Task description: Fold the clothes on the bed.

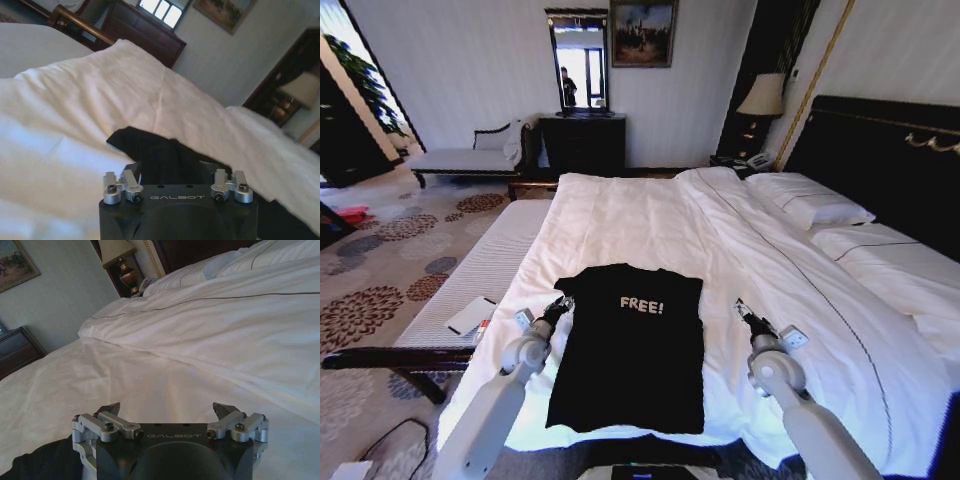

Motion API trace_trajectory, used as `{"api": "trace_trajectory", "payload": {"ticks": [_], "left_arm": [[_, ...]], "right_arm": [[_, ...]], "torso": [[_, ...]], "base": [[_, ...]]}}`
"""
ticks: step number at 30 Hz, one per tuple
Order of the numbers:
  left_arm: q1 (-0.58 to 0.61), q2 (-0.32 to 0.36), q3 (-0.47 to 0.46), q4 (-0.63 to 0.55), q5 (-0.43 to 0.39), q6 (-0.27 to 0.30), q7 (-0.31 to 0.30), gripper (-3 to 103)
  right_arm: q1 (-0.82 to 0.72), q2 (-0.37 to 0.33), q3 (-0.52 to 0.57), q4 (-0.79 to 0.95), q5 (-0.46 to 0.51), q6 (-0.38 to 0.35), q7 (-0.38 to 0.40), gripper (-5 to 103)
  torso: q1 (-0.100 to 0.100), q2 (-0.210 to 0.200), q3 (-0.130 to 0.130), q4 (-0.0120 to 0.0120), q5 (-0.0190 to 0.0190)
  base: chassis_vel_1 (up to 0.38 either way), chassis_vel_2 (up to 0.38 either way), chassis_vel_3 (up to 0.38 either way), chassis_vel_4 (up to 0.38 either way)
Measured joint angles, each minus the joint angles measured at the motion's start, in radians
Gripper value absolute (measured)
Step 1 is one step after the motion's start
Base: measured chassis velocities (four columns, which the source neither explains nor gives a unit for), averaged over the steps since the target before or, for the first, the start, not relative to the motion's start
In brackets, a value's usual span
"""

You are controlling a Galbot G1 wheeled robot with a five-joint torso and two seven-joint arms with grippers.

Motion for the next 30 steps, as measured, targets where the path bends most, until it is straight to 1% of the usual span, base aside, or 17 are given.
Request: {"api": "trace_trajectory", "payload": {"ticks": [1,2,3,5,6,7,9,13,14,16,19,28,29,30], "left_arm": [[0.003,-0.003,-0.006,-0.002,-0.011,0.0,0.001,74],[0.005,-0.006,-0.013,-0.002,-0.024,0.0,0.001,74],[0.003,-0.012,-0.022,0.015,-0.037,0.0,0.002,80],[-0.005,-0.014,-0.024,0.046,-0.05,0.001,0.003,90],[-0.005,-0.014,-0.024,0.046,-0.05,0.001,0.003,90],[-0.017,-0.016,-0.025,0.067,-0.066,0.003,0.004,95],[-0.052,-0.022,-0.022,0.112,-0.11,0.012,0.003,100],[-0.091,-0.031,-0.014,0.152,-0.149,0.024,0.005,100],[-0.119,-0.04,-0.007,0.175,-0.177,0.029,0.008,100],[-0.143,-0.052,-0.001,0.192,-0.207,0.035,0.012,100],[-0.158,-0.063,0.003,0.201,-0.226,0.039,0.014,100],[-0.184,-0.099,0.011,0.23,-0.244,0.04,0.026,101],[-0.184,-0.1,0.011,0.23,-0.243,0.039,0.027,97],[-0.184,-0.1,0.011,0.23,-0.243,0.039,0.027,97]], "right_arm": [[-0.002,-0.001,0.002,0.0,0.0,0.0,0.0,100],[-0.004,-0.001,0.004,0.001,0.0,0.0,0.0,100],[-0.006,-0.001,0.007,0.001,0.0,0.0,0.0,100],[-0.006,-0.001,0.007,0.001,0.0,0.0,0.0,100],[-0.006,-0.001,0.007,0.001,0.0,0.0,0.0,100],[-0.005,0.0,0.007,0.001,0.0,0.0,0.0,100],[0.0,0.004,0.001,-0.003,-0.004,0.0,0.0,100],[0.006,0.008,-0.007,-0.007,-0.009,0.0,0.001,100],[0.009,0.011,-0.011,-0.009,-0.01,0.0,0.002,100],[0.01,0.013,-0.013,-0.009,-0.01,0.0,0.003,100],[0.01,0.013,-0.013,-0.01,-0.011,0.0,0.003,100],[0.006,0.016,-0.007,-0.013,-0.013,0.0,0.004,100],[0.006,0.018,-0.007,-0.013,-0.013,0.0,0.004,100],[0.006,0.018,-0.007,-0.013,-0.013,0.0,0.004,100]], "torso": [[0.0,0.0,0.0,-0.0001,0.0],[0.0,0.0,0.0,-0.0001,0.0],[0.0,0.0,0.0,-0.0005,0.0001],[0.0,0.0,0.0,-0.0002,-0.0002],[0.0,0.0,0.0,-0.0002,-0.0002],[0.0,0.0,0.0,-0.0001,-0.0002],[0.0,0.0,0.0,-0.0001,-0.0002],[0.0,0.0,0.0,-0.0002,0.0],[0.0,0.0,0.0,-0.0003,0.0],[0.0,0.0,0.0,-0.0004,0.0],[0.0,0.0,0.0,-0.0003,0.0],[0.0,0.0,0.0,-0.0002,0.0],[0.0,0.0,0.0,-0.0002,0.0],[0.0,0.0,0.0,-0.0002,0.0]], "base": [[0.0,0.0,0.0,0.0],[0.0,0.0,0.0,0.0],[0.0,0.0,0.0,0.0],[0.0,0.0,0.0,0.0],[0.0,0.0,0.0,0.0],[0.0,0.0,0.0,0.0],[0.0,0.0,0.0,0.0],[0.0,0.0,0.0,0.0],[0.0,0.0,0.0,0.0],[0.0,0.0,0.0,0.0],[0.0,0.0,0.0,0.0],[0.0,0.0,0.0,0.0],[0.0,0.0,0.0,0.0],[0.0,0.0,0.0,0.0]]}}
